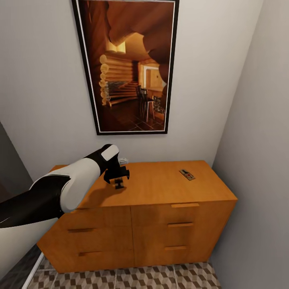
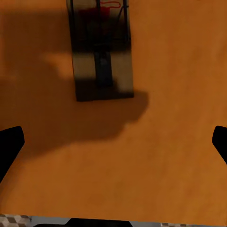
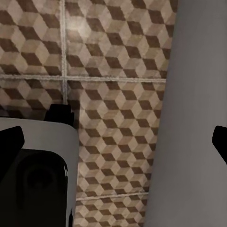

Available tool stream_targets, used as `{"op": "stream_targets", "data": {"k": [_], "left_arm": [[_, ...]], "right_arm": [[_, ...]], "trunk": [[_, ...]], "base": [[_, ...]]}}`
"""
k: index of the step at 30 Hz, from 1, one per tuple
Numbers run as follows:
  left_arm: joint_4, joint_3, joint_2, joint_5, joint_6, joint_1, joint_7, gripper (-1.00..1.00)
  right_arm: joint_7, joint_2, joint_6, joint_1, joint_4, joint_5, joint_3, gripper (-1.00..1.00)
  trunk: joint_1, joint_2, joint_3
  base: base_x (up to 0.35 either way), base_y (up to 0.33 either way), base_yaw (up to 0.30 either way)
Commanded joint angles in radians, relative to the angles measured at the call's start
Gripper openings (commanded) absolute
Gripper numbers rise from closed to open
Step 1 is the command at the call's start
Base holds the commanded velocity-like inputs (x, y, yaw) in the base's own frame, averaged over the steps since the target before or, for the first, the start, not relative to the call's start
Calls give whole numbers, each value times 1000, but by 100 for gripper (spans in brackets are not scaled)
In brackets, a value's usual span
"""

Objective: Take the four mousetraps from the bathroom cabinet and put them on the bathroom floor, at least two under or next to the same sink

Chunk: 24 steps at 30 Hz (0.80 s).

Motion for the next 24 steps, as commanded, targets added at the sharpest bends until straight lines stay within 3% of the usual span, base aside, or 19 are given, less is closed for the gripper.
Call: {"op": "stream_targets", "data": {"k": [1,10,24], "left_arm": [[-2,1,0,8,2,0,10,100],[-3,3,0,5,-1,0,11,100],[-3,4,0,5,-1,0,12,100]], "right_arm": [[-2,0,4,-1,0,-8,8,100],[-1,0,4,-1,0,-8,8,100],[-2,0,4,-1,0,-8,8,100]], "trunk": [[0,-1,-1],[0,-1,-1],[0,-1,-1]], "base": [[0,0,0],[6,8,0],[81,107,0]]}}
